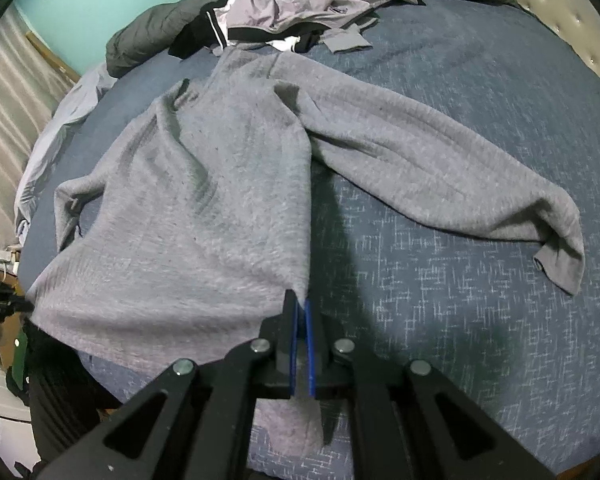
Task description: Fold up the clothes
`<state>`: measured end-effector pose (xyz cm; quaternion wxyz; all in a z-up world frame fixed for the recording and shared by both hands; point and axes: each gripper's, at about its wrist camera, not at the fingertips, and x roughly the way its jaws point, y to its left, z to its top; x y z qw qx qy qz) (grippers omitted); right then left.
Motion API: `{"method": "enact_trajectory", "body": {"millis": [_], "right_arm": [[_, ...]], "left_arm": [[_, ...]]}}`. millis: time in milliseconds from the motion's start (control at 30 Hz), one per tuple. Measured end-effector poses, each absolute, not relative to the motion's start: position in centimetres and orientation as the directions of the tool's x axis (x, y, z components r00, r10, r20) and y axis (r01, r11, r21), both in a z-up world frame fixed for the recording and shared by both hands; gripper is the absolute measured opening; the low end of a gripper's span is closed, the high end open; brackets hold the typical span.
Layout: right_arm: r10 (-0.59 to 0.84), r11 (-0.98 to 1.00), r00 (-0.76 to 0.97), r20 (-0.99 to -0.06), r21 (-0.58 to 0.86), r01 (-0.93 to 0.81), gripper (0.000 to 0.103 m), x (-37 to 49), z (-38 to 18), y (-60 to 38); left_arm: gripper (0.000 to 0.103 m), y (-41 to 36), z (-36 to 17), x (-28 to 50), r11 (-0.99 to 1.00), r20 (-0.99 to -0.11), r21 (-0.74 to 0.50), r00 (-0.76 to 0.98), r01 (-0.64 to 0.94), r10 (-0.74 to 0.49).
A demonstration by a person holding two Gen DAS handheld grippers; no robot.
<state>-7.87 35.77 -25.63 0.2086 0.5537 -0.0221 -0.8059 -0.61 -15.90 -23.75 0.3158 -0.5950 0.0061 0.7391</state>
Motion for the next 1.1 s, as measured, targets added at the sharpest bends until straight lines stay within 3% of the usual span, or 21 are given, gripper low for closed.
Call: {"method": "enact_trajectory", "body": {"millis": [167, 533, 700, 767, 833, 1100], "right_arm": [[-0.327, -0.921, -0.292, -0.899, 0.235, 0.310, 0.025, -6.2, -26.0, 36.8], [-0.408, -0.887, -0.156, -0.900, 0.350, 0.302, 0.040, -2.3, -29.7, 38.5], [-0.418, -0.878, -0.123, -0.900, 0.365, 0.311, 0.039, -2.2, -31.4, 37.2], [-0.424, -0.875, -0.120, -0.898, 0.371, 0.311, 0.014, -2.2, -31.6, 37.1], [-0.428, -0.874, -0.123, -0.896, 0.375, 0.310, 0.006, -2.0, -31.6, 37.2], [-0.454, -0.842, -0.143, -0.880, 0.371, 0.392, 0.005, 0.4, -26.2, 37.8]], "left_arm": [[0.006, -16.5, -25.7, 0.4, -0.818, -0.896, -0.367, -0.069, -0.443, 0.439], [0.006, -16.6, -26.4, -0.9, -0.833, -0.890, -0.377, -0.091, -0.406, 0.447], [0.006, -17.2, -25.8, -1.0, -0.836, -0.880, -0.383, -0.120, -0.392, 0.459], [0.006, -17.3, -25.6, -0.8, -0.836, -0.876, -0.386, -0.129, -0.390, 0.464], [0.006, -17.4, -25.4, -0.7, -0.837, -0.874, -0.386, -0.136, -0.389, 0.466], [0.006, -19.0, -24.5, -0.3, -0.843, -0.869, -0.381, -0.167, -0.379, 0.467]]}}
